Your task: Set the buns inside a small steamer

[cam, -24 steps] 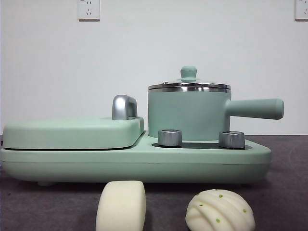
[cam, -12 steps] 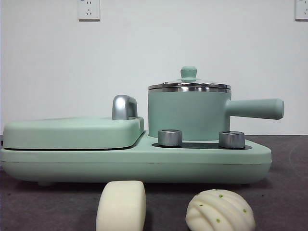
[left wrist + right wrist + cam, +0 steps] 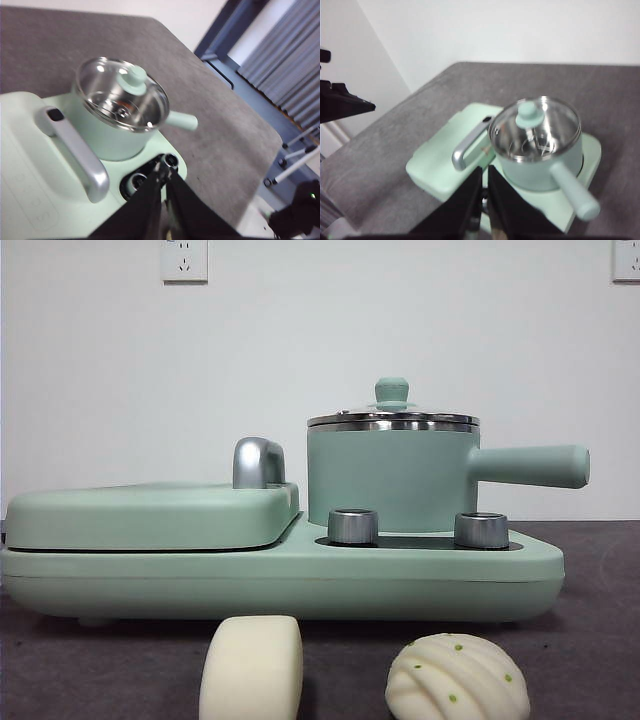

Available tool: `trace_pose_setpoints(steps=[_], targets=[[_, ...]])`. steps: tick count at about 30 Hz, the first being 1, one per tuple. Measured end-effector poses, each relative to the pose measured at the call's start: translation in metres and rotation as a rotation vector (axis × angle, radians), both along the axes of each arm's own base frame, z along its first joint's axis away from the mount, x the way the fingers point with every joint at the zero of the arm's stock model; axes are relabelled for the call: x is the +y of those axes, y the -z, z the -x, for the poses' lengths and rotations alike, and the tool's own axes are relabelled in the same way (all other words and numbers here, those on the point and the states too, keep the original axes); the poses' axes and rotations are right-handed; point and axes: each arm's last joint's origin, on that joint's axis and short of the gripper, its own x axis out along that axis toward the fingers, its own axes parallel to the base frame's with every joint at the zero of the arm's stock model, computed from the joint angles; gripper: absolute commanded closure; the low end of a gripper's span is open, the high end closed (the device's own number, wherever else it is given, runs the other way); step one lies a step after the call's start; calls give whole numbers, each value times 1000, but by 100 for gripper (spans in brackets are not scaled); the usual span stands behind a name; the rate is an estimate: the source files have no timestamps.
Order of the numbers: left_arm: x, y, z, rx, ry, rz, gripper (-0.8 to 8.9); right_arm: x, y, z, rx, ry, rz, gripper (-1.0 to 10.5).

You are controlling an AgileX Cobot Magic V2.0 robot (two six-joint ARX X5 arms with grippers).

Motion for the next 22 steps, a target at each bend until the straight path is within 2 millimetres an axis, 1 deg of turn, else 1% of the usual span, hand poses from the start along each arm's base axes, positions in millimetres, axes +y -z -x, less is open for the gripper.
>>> trace_pose_setpoints(steps=[1,2,3,5,6,7,8,12,15,22], targets=[[-1,0,0,-5,8,-6,771,0,1,0,13,0,0,879],[-1,1,1,-10,11,-13,732,0,2,1,21,0,0,821],[-1,1,1,-12,13,-17,670,0,2,1,25,0,0,773],[-1,1,0,-18,15,-22,473,0,3,1,29,4,1,644],[-1,1,0,-19,15,-23,395,0,3,1,30,4,1,599],[-1,2,-1,-20,17,-26,330,0,3,1,31,4,1,558],[-1,2,-2,-19,17,-28,302,0,3,1,31,4,1,544],[-4,5,-9,-9,21,-34,304,0,3,1,31,4,1,536],[-8,6,-19,8,24,-40,307,0,3,1,31,4,1,536],[-23,-7,-56,5,38,-50,315,0,3,1,31,4,1,536]])
